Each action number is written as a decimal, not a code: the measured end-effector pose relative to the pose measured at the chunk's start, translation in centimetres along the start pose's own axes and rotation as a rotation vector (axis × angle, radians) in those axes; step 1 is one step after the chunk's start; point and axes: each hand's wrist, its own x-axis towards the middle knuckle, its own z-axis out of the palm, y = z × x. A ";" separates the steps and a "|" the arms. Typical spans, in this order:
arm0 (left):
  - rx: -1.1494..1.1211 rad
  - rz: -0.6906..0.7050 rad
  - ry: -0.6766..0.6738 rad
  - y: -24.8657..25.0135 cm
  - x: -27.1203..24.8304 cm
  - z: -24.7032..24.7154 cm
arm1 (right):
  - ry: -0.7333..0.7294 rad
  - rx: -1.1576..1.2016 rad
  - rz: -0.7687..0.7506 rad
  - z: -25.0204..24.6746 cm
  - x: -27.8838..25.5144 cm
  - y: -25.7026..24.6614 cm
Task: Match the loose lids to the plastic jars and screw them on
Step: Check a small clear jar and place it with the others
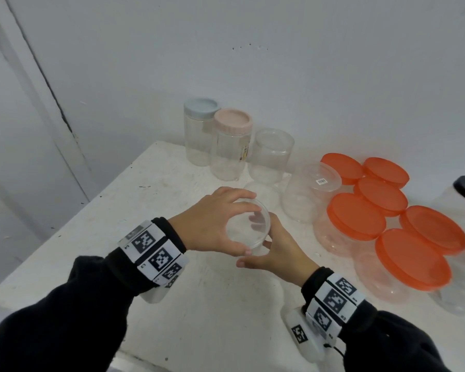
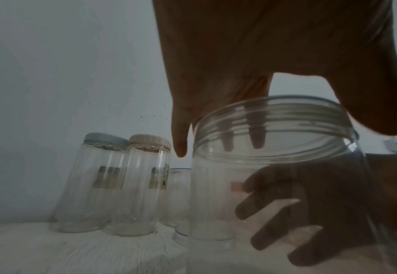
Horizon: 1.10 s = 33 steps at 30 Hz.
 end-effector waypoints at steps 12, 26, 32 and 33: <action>-0.660 -0.243 0.017 -3.3 -2.6 2.0 | -0.131 -0.272 -0.082 -4.4 0.1 -5.6; -0.688 -0.239 0.029 -4.2 -1.4 3.4 | -0.484 -1.085 -0.064 -1.5 3.8 -10.9; -0.673 -0.257 0.049 -4.1 -1.6 3.2 | -0.598 -1.151 -0.091 -1.6 4.3 -11.1; -0.667 -0.250 0.049 -4.0 -1.6 3.1 | -0.617 -1.154 -0.098 -1.6 4.3 -11.1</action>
